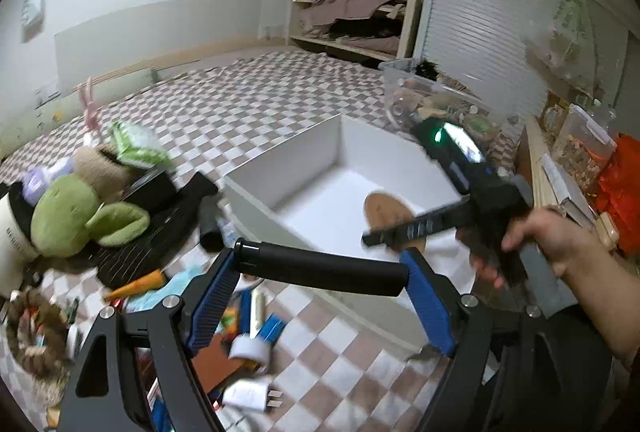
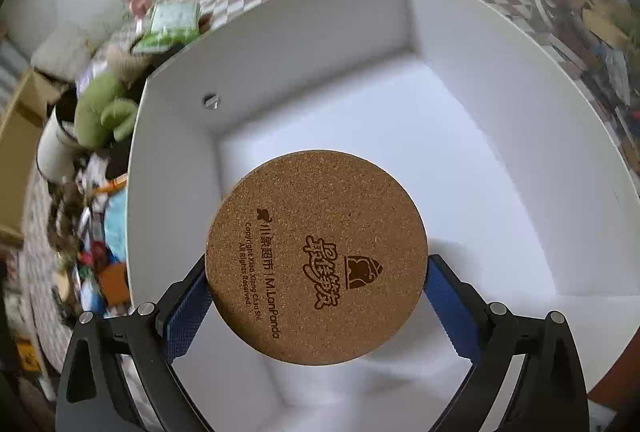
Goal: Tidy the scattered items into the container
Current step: 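Lift the cork coaster with the right gripper and carry it over the white box, then open the right gripper to drop the coaster into the white box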
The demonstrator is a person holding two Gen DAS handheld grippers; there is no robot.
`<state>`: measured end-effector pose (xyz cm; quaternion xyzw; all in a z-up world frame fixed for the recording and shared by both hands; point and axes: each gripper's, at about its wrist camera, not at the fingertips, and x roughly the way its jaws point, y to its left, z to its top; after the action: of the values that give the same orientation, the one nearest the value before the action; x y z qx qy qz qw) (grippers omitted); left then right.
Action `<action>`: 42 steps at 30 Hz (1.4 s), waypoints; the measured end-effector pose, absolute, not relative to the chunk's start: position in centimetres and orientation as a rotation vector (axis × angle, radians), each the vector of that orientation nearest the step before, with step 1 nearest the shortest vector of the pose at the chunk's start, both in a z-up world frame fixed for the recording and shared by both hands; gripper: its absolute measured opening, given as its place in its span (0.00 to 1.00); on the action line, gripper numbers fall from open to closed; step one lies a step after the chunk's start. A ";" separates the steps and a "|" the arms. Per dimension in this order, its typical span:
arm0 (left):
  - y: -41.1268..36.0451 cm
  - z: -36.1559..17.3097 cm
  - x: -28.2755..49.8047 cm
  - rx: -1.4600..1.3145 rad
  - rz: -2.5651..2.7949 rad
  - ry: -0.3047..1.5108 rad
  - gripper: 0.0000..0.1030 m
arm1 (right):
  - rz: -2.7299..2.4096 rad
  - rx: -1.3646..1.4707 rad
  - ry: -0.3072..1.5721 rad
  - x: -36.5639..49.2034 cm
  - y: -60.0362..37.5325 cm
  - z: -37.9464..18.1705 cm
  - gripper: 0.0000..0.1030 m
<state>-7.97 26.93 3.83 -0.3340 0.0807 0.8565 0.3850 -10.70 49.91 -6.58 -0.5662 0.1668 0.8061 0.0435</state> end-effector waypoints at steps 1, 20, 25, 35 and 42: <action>27.6 3.9 -8.2 -0.844 2.178 0.205 0.80 | 2.466 -1.762 0.511 -10.5 49.8 -6.7 0.96; 32.4 0.8 -12.5 -0.899 2.191 0.174 0.80 | 2.389 -1.959 0.312 -8.6 49.1 -7.8 0.97; 32.5 0.2 -13.1 -0.917 2.195 0.166 0.80 | 2.411 -1.935 0.304 -8.5 49.4 -7.4 1.00; 35.1 -0.9 -12.5 -0.928 2.109 0.228 0.80 | 2.419 -1.666 0.216 -7.2 51.9 -3.7 1.00; 38.2 -2.8 -10.9 -0.984 1.935 0.380 0.80 | 2.360 -1.527 0.267 -7.2 54.5 -2.9 1.00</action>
<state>-10.88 38.19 -2.78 -0.3982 0.1538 0.7832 0.4521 -7.22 54.53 -2.89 -0.5340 0.0935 0.8252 0.1585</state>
